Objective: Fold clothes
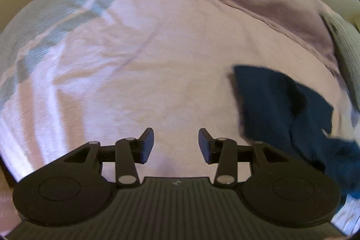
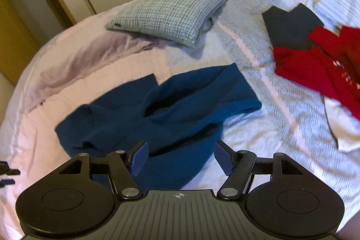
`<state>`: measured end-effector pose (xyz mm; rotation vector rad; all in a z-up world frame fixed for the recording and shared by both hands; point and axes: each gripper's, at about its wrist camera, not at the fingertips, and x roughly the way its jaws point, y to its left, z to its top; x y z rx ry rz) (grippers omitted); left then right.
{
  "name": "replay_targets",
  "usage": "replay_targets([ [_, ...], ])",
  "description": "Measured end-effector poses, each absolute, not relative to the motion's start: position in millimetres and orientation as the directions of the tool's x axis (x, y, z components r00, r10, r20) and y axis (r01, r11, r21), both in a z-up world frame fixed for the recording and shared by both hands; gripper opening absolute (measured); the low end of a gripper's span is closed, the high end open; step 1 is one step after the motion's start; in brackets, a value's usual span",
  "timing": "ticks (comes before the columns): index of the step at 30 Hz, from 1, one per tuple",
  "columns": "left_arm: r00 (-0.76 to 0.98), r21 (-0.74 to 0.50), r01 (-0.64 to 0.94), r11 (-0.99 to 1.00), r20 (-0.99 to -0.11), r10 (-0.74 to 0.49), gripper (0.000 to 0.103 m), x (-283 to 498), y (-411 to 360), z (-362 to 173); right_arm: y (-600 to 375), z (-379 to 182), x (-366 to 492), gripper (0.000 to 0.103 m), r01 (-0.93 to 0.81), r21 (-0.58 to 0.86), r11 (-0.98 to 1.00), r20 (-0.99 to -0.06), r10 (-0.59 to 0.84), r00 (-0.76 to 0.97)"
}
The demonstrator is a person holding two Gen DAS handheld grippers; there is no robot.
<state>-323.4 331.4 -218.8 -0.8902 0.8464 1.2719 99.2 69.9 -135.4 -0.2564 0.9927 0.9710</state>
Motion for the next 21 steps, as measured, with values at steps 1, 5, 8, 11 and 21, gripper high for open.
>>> replay_targets([
  [1,0.129,-0.089,-0.99,0.111,-0.895,0.427,0.04,-312.4,324.2,-223.1,72.4,-138.4,104.0,0.068,-0.798,0.214,0.564,-0.798,0.572,0.19],
  [5,0.215,-0.092,-0.956,0.278,-0.866,0.451,0.041,-274.5,302.7,-240.0,82.5,-155.2,119.3,0.068,-0.847,0.141,0.512,-0.792,0.572,0.214],
  [8,0.264,-0.072,-0.916,0.395,-0.848,0.46,0.042,-256.8,290.9,-255.4,91.0,-181.4,124.5,0.068,-0.881,0.108,0.461,-0.8,0.566,0.198],
  [11,0.297,-0.068,-0.888,0.455,-0.839,0.456,0.042,-254.6,292.3,-267.8,99.2,-210.9,127.6,0.07,-0.884,0.131,0.448,-0.815,0.557,0.161],
  [21,0.346,-0.073,-0.858,0.508,-0.814,0.467,0.042,-269.1,325.0,-289.9,164.4,-282.7,72.2,0.088,-0.989,-0.133,0.064,-0.796,0.587,0.145],
])
